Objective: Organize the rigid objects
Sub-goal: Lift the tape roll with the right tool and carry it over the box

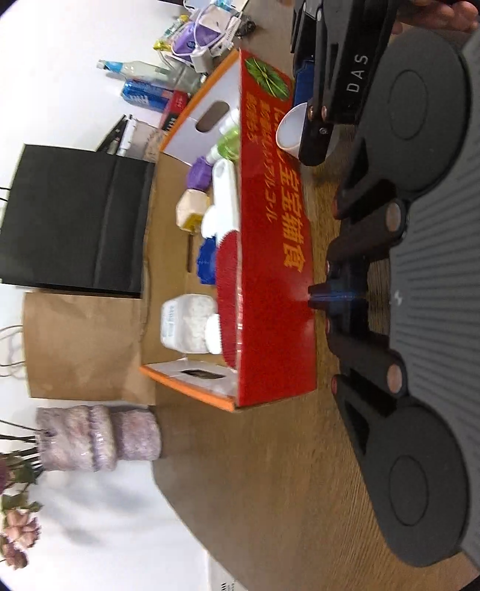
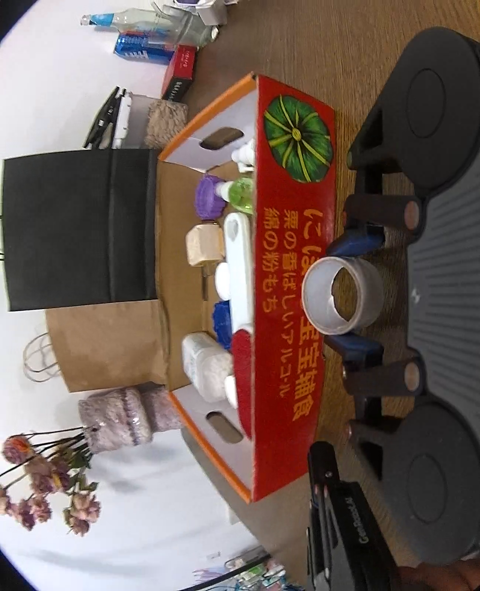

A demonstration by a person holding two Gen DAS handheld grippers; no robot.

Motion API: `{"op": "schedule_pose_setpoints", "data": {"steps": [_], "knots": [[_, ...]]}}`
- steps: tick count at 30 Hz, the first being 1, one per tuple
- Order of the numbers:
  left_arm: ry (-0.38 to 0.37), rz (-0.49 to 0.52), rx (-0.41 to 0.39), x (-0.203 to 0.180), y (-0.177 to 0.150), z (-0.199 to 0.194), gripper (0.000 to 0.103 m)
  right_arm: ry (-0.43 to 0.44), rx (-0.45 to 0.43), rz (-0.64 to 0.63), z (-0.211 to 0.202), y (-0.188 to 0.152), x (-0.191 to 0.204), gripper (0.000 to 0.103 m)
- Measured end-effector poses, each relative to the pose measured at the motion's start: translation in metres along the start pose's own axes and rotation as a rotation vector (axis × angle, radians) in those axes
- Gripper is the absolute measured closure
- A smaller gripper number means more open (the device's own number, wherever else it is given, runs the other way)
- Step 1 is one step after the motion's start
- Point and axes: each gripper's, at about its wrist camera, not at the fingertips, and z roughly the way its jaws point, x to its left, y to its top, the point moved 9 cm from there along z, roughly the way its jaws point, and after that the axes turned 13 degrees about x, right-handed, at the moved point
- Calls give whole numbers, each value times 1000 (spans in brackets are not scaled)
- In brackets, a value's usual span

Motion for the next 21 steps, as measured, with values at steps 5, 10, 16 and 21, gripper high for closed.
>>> {"op": "schedule_pose_setpoints", "data": {"steps": [5, 10, 16, 21], "knots": [[20, 7, -104, -9, -7, -57, 102, -4, -97, -39, -55, -9, 10, 60], [34, 25, -238, -20, -32, -130, 102, -8, -238, -94, -132, -38, 31, 60], [37, 37, -393, -34, -85, -213, 102, -6, -396, -109, -224, -94, 45, 60], [23, -8, -477, -37, -142, -266, 102, -8, -427, -90, -269, -154, 47, 60]]}}
